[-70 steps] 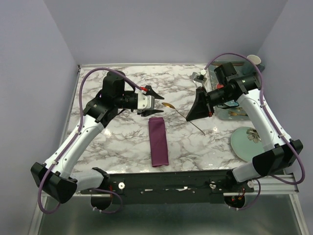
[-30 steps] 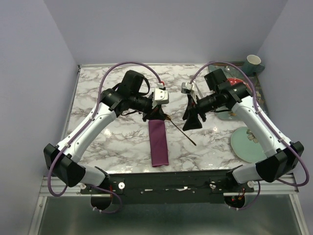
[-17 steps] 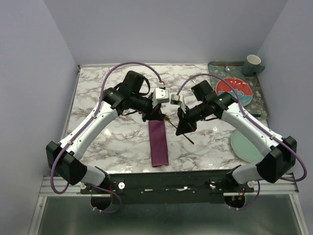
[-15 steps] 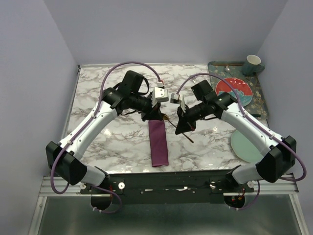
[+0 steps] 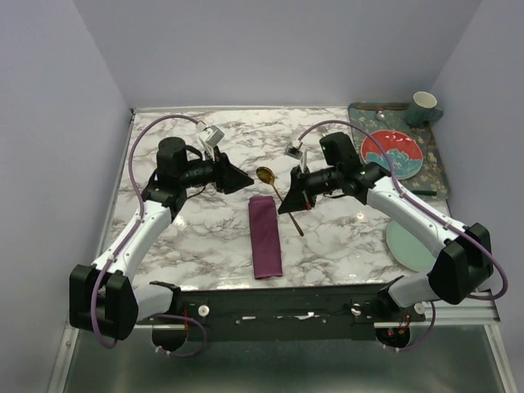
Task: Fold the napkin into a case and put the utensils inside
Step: Pass from the right arm to the left
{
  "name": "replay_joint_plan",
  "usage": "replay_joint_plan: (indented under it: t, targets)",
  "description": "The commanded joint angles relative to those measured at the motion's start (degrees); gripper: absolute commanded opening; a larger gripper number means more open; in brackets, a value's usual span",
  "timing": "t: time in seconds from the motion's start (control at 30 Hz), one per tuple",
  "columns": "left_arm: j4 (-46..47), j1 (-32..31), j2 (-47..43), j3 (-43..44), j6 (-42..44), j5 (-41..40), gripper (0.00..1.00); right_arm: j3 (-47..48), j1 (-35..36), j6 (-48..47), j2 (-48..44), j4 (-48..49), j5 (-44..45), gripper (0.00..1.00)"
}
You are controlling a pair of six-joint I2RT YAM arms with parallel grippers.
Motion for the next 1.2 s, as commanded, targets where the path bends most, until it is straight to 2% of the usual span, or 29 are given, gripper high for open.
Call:
replay_joint_plan:
  t: [0.0,0.2,0.47,0.57,0.8,0.97,1.17]
  targets:
    - [21.6,0.3,-0.2,-2.4,-18.0,-6.4,0.57,-1.7,-0.1,15.7,1.9,14.4,-6.6,0.01]
    - [31.7,0.2,1.7,-3.5,-24.5,-5.9,0.54,-2.5,-0.1,18.9,2.6,16.5,-10.3,0.01]
    - [32.3,0.0,3.1,-2.1,-24.5,-3.4,0.48,-3.9,-0.2,20.7,3.0,18.3,-10.8,0.01]
    - [31.5,0.4,2.6,-2.5,-24.7,-4.0,0.50,-4.1,-0.2,21.0,3.0,18.4,-10.6,0.01]
    - [37.7,1.7,2.6,-4.4,-30.4,-1.1,0.54,-5.4,-0.4,21.2,2.6,19.0,-10.3,0.01]
    - [34.1,1.5,3.8,-4.0,-28.0,-0.2,0.54,-4.1,-0.5,21.6,3.4,19.1,-10.5,0.01]
    - [27.6,-0.2,5.5,-1.8,-22.9,2.1,0.44,-4.2,-0.4,22.8,4.1,20.2,-11.2,0.01]
